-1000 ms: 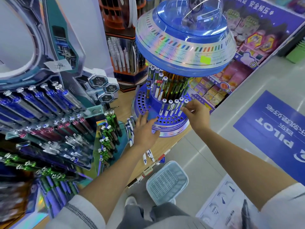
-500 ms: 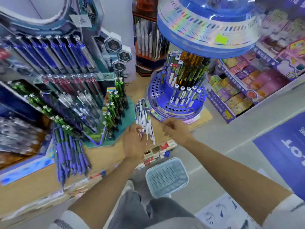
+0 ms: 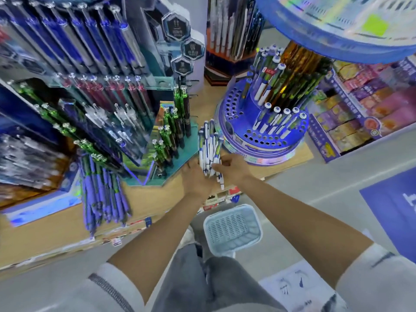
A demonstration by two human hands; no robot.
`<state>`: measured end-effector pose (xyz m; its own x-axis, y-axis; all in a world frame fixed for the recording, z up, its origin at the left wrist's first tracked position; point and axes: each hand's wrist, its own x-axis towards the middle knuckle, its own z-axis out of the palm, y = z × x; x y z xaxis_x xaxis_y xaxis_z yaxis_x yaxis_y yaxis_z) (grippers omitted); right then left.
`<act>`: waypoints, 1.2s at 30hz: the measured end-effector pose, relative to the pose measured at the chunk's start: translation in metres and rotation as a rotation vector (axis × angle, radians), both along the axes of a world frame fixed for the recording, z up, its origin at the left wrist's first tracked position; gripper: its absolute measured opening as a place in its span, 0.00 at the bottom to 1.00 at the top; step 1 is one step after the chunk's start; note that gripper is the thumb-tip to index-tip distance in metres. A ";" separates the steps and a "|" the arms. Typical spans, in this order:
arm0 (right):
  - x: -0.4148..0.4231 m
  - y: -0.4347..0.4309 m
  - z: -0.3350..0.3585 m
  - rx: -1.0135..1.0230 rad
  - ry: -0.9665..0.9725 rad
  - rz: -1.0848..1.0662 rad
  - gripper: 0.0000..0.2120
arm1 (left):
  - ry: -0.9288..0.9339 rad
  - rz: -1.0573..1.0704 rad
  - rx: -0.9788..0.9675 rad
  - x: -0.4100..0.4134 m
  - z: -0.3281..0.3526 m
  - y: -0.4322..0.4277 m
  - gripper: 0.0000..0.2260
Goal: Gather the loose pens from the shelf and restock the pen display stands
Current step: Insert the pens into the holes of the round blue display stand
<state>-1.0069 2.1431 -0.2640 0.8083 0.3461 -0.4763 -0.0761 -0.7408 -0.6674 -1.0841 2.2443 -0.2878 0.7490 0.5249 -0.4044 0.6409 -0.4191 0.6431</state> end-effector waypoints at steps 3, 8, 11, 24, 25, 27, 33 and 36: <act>0.003 0.001 -0.005 0.022 0.063 -0.054 0.19 | -0.059 0.001 0.002 0.001 0.002 -0.003 0.27; 0.005 0.007 -0.003 0.073 0.118 -0.103 0.12 | -0.116 0.023 -0.120 0.000 0.018 0.001 0.16; 0.009 0.004 -0.001 0.100 0.169 -0.102 0.07 | -0.102 0.023 -0.210 0.003 0.018 0.002 0.18; 0.011 -0.005 0.001 0.231 0.279 -0.100 0.08 | -0.060 0.220 -0.456 0.011 0.020 0.007 0.13; 0.010 -0.006 0.002 0.233 0.283 -0.089 0.08 | -0.063 0.220 -0.453 0.011 0.019 0.008 0.15; 0.010 -0.008 0.003 0.242 0.276 -0.078 0.08 | -0.055 0.213 -0.454 0.014 0.019 0.009 0.14; 0.011 -0.014 0.005 0.257 0.306 -0.074 0.22 | -0.071 0.198 -0.456 0.020 0.020 0.010 0.10; 0.011 -0.015 0.006 0.270 0.305 -0.055 0.11 | -0.075 0.217 -0.468 0.022 0.023 0.008 0.14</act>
<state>-0.9955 2.1281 -0.2581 0.6645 0.4517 -0.5952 -0.3351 -0.5319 -0.7777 -1.0619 2.2522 -0.2653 0.6791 0.4468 -0.5823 0.6260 0.0617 0.7774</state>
